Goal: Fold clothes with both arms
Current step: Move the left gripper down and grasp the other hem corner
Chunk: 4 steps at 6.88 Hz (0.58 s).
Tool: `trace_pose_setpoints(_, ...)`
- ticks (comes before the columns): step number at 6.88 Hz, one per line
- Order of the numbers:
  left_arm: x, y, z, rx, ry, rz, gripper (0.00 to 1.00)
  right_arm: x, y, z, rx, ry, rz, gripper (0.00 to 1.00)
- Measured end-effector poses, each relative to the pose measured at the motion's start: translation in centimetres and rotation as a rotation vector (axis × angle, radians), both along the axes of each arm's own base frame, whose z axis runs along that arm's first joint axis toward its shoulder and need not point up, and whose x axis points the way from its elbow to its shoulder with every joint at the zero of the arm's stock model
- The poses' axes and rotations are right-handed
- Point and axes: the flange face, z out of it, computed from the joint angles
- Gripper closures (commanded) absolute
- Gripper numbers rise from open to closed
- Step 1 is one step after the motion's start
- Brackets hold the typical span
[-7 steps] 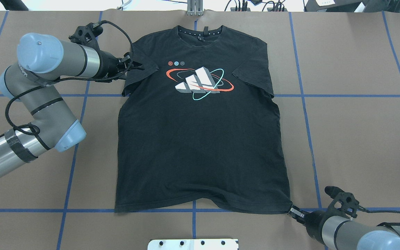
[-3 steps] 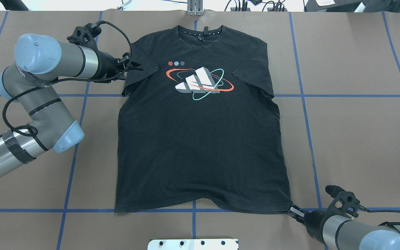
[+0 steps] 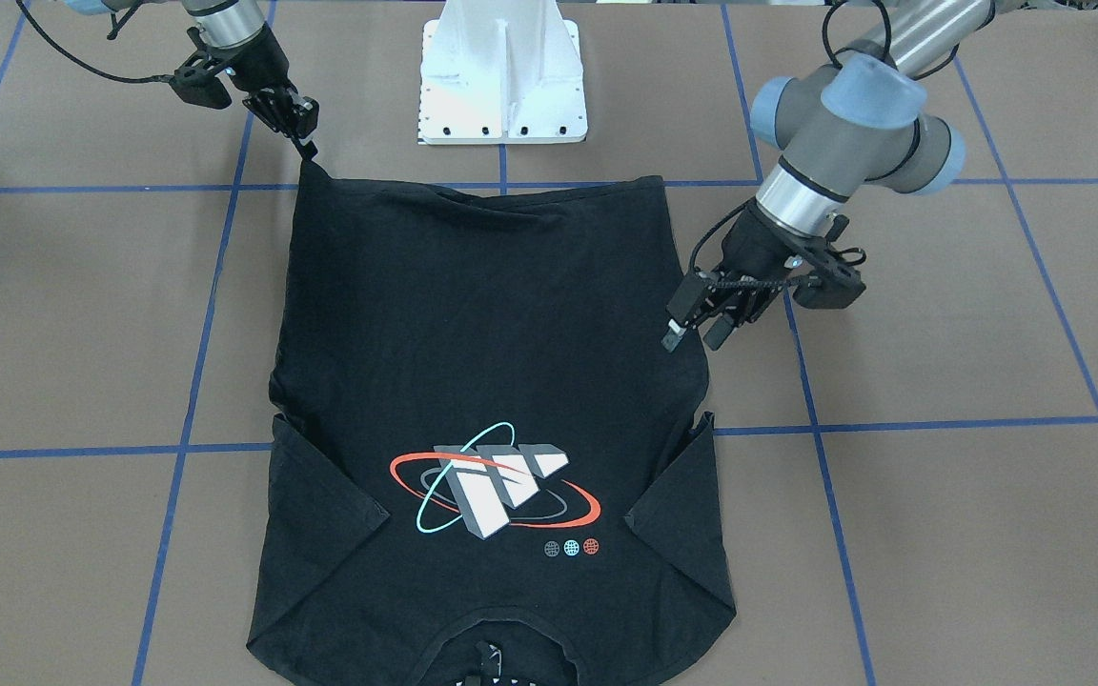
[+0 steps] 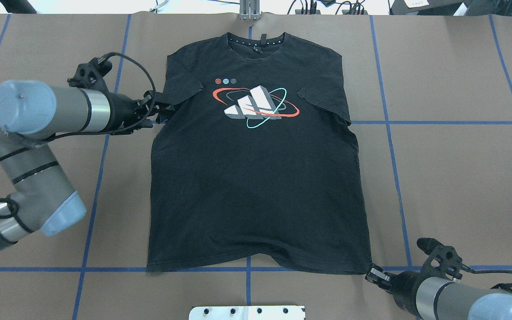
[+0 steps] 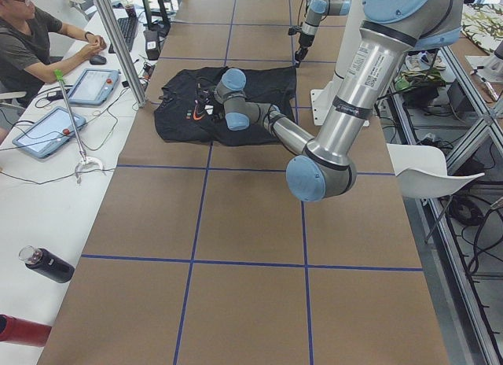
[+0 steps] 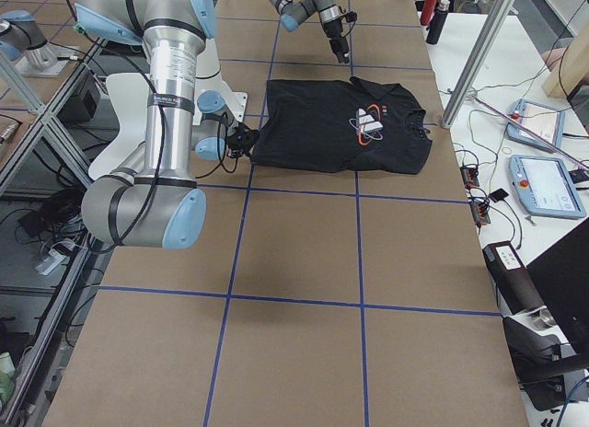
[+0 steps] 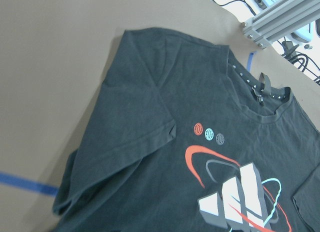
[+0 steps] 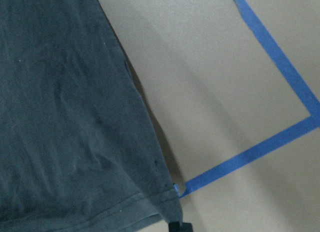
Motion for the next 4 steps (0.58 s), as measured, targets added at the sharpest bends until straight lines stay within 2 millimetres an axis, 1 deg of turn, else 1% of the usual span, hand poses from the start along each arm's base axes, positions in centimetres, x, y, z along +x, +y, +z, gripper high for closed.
trace_pose_setpoints(1,-0.8,5.1,1.7,-0.037,-0.003,-0.002,0.09,0.4,0.2,-0.5,-0.013,-0.011,-0.021,1.00)
trace_pose_setpoints(2,-0.2,9.4,3.6,-0.081,-0.023,-0.020,0.10,0.6,0.4,-0.8,-0.021,-0.018,-0.035,1.00)
trace_pose_setpoints(3,1.1,12.9,5.5,-0.136,-0.039,-0.033,0.11,0.7,0.5,-0.9,-0.027,-0.022,-0.046,1.00)
trace_pose_setpoints(4,2.6,16.1,6.7,-0.180,-0.047,-0.036,0.15,0.8,0.6,-1.1,-0.031,-0.026,-0.053,1.00)
